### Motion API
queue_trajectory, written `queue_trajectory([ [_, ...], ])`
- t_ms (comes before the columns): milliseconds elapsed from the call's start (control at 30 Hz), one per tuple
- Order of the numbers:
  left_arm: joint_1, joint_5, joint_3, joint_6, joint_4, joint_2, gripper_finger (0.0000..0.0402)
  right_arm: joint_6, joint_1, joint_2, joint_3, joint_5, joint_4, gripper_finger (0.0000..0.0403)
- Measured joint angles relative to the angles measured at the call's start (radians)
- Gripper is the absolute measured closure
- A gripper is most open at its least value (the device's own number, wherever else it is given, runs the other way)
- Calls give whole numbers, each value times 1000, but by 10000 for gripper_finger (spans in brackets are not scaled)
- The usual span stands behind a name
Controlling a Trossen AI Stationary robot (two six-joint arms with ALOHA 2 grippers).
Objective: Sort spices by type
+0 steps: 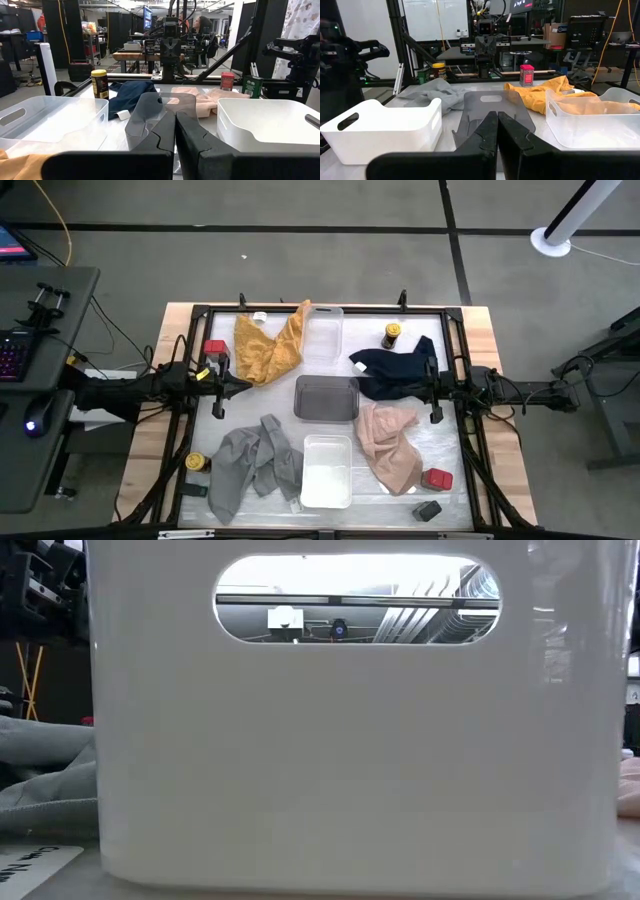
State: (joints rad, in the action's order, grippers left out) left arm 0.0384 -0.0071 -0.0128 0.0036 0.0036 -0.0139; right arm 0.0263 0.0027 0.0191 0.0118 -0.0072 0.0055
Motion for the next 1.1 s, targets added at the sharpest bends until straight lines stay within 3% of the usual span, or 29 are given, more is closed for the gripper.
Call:
queue_trajectory([
  [867,0,0,0,0,0,0,401,3,0,1,-2,7,21,402],
  [967,0,0,0,0,0,0,401,294,-1,2,-2,27,236,402],
  [1100,0,0,0,0,0,0,401,693,-1,9,-1,297,551,402],
])
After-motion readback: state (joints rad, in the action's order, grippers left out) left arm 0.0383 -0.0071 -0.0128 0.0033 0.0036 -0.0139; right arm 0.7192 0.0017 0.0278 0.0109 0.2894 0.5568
